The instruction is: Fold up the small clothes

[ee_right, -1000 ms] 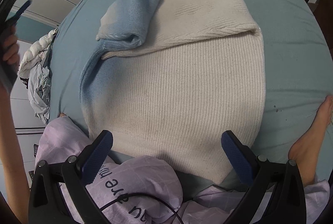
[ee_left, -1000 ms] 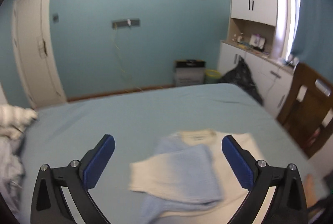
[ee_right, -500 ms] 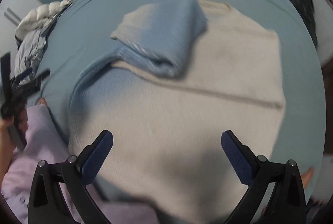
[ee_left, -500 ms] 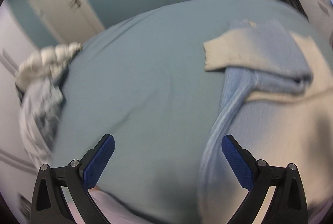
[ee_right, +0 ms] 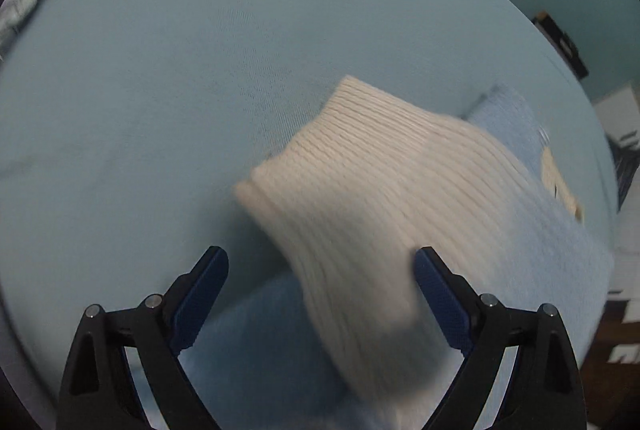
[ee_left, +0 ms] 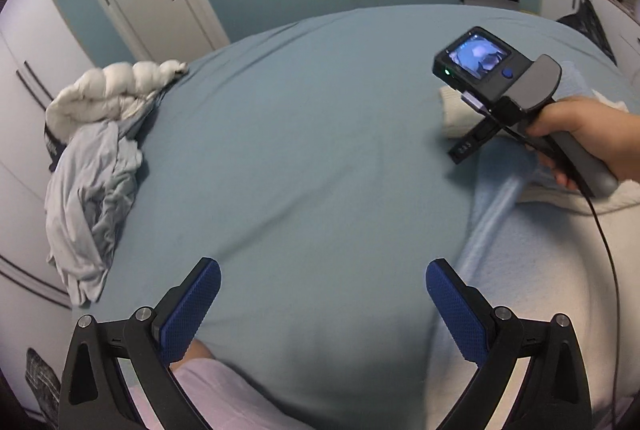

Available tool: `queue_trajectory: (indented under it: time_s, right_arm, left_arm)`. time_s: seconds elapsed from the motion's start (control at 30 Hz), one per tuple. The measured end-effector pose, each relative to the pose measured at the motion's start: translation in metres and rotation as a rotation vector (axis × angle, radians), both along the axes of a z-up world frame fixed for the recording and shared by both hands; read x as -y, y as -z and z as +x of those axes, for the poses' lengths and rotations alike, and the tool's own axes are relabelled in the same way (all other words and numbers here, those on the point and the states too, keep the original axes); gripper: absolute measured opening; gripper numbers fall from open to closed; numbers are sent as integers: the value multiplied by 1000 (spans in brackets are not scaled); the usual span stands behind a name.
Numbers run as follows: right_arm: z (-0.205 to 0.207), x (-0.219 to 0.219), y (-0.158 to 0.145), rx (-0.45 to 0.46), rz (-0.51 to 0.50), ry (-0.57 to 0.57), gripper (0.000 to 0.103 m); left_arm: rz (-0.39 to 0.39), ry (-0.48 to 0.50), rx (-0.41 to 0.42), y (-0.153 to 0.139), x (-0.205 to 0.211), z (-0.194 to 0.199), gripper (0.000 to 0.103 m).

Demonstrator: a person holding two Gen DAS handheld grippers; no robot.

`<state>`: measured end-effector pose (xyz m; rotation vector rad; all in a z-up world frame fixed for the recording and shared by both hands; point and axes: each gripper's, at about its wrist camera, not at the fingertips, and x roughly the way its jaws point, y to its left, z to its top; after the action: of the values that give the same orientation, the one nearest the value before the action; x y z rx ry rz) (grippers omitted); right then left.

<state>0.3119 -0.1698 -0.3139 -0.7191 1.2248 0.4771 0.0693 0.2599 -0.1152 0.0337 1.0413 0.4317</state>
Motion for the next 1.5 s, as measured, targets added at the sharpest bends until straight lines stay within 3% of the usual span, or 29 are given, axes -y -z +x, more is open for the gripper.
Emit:
queue_trajectory:
  time_s: [0.07, 0.1, 0.13, 0.17, 0.27, 0.33, 0.43, 0.6, 0.7, 0.8, 0.9, 1.03, 1.17, 1.37, 1.5]
  right_arm:
    - [4, -11, 23, 25, -78, -21, 91]
    - [5, -13, 24, 30, -64, -24, 84]
    - [7, -13, 21, 28, -42, -19, 68]
    - [12, -10, 11, 29, -11, 16, 13]
    - [33, 2, -21, -10, 88, 154, 11]
    - [41, 7, -64, 36, 179, 211, 11]
    - [46, 15, -153, 50, 450, 311, 11]
    - [20, 0, -290, 147, 756, 295, 11]
    - [3, -10, -348, 217, 869, 268, 11]
    - [1, -21, -387, 258, 932, 227, 11]
    - [-8, -26, -402, 284, 955, 219, 10]
    - [21, -36, -381, 270, 955, 268, 9]
    - [22, -24, -375, 297, 926, 283, 9]
    - [26, 45, -371, 318, 920, 319, 9]
    - [34, 137, -352, 327, 883, 425, 9]
  left_arm:
    - [-9, -7, -2, 2, -6, -3, 103]
    - [-14, -12, 2, 2, -8, -4, 103]
    - [-23, -20, 5, 2, -10, -5, 103]
    - [-38, -28, 7, 2, -13, -6, 103]
    - [-76, -58, 21, 0, -25, -8, 103]
    - [-76, -71, 35, -4, -28, -12, 103]
    - [-71, -108, 68, -11, -34, -16, 103]
    - [-69, -166, 149, -26, -44, -25, 103]
    - [-79, -186, 167, -29, -47, -28, 103]
    - [-107, -195, 163, -28, -51, -29, 103]
    - [-138, -198, 162, -26, -54, -30, 103]
    - [-135, -190, 163, -26, -53, -29, 103]
    - [-143, -185, 164, -26, -51, -28, 103]
    - [-142, -170, 155, -25, -44, -22, 103]
    - [-127, -140, 140, -23, -30, -14, 103]
